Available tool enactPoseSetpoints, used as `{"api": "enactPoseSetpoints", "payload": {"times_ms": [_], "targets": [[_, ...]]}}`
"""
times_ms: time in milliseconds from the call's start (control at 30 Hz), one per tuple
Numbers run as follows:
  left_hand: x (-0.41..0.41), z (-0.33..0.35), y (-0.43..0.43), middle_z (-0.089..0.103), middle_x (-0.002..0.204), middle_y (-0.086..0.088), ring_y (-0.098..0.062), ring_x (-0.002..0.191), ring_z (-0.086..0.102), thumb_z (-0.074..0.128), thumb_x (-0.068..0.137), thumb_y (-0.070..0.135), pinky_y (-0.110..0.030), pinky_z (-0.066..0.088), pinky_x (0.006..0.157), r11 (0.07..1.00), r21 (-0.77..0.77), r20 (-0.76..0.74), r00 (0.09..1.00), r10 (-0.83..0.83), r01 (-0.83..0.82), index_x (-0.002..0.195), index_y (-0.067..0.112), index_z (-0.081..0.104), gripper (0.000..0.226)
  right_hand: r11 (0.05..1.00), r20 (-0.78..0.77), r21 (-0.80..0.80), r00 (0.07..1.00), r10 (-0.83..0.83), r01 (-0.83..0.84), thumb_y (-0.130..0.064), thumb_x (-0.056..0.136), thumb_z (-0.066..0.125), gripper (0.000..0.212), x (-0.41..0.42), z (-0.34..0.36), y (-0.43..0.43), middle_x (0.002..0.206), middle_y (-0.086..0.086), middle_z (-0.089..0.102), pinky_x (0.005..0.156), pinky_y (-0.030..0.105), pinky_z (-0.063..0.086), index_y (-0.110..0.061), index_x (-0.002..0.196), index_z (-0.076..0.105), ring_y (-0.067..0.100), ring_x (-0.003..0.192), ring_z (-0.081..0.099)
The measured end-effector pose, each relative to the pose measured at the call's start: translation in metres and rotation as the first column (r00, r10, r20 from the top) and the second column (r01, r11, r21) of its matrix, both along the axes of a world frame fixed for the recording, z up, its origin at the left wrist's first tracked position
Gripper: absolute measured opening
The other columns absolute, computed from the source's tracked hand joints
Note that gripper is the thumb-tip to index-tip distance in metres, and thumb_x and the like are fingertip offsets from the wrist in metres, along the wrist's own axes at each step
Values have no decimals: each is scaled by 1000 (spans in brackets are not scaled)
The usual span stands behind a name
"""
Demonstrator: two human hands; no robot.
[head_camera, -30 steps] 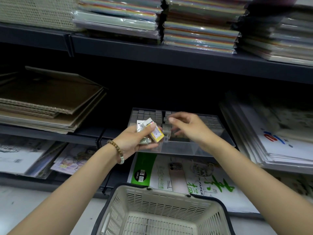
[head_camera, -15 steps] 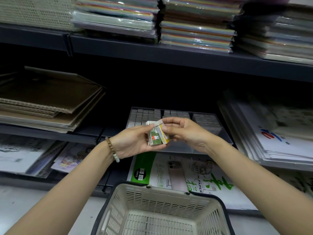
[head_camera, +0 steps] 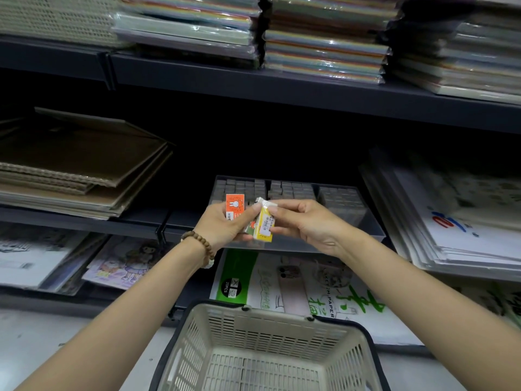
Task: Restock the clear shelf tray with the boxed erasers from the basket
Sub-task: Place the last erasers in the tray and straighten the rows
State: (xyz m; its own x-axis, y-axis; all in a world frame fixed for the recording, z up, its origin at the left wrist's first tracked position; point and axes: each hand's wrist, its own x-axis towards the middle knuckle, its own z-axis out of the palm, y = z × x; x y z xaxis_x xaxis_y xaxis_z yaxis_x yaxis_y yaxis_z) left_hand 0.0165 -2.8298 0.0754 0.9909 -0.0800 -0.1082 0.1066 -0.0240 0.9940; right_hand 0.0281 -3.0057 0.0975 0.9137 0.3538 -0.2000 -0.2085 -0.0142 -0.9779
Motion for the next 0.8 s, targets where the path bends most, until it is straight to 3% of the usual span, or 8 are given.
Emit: {"api": "enactPoseSetpoints", "payload": {"times_ms": [100,167,233,333,400,533,633,800], "targets": [[0,2,-3,74,87,-5,-13,78,72,57,83,41,-17,56,61,994,-95,-22,998,-53,51,90,8,68,34,997,49,-70,999,-9,13,-13,89,60,29,3,3,-8,96,7,71,66,17,56,-6,117,60,10,81,69],[1,6,0,74,91,-6,-14,78,72,46,94,34,-19,57,63,988,-148,-45,998,-44,37,95,9,67,32,981,178,-156,980,-84,113,-14,89,61,31,9,9,-18,94,0,69,61,15,52,-8,119,58,7,76,65],[4,10,8,72,95,-6,-13,78,71,38,98,32,-20,57,63,992,-128,-11,1000,-5,3,98,11,64,33,954,336,-214,933,-131,211,-14,91,58,31,17,15,-33,94,-5,65,57,12,47,-8,121,56,2,75,60],[9,12,18,69,96,-5,-9,74,70,35,99,33,-19,57,62,995,-75,68,995,75,-69,101,11,60,33,916,455,-345,890,-30,207,-16,92,56,28,24,17,-46,93,-3,61,55,11,45,-8,119,55,-5,61,56],[10,12,20,69,94,-3,-8,70,70,35,99,33,-18,56,60,991,-90,76,992,105,-98,102,11,60,33,877,463,-440,886,35,196,-16,92,57,28,27,11,-44,97,4,61,57,14,48,-7,118,54,0,57,55],[11,8,19,69,95,-4,-7,71,70,37,99,33,-19,57,63,991,-75,93,988,120,-113,100,12,60,32,874,383,-481,914,135,72,-12,90,59,27,31,-3,-28,95,13,59,66,19,56,0,113,53,15,67,62],[11,5,20,69,93,-5,-7,70,70,37,99,32,-19,57,63,990,-79,89,989,120,-113,97,13,60,30,752,386,-658,878,283,47,-19,86,66,28,32,-13,-21,97,8,61,79,29,53,-5,109,58,20,83,63],[13,3,22,69,92,-4,-7,71,70,38,99,33,-19,57,64,991,-81,73,991,115,-109,95,14,61,30,765,368,-636,912,180,106,-22,79,74,27,29,-21,-19,90,1,58,78,24,45,-12,98,57,14,86,57]]}}
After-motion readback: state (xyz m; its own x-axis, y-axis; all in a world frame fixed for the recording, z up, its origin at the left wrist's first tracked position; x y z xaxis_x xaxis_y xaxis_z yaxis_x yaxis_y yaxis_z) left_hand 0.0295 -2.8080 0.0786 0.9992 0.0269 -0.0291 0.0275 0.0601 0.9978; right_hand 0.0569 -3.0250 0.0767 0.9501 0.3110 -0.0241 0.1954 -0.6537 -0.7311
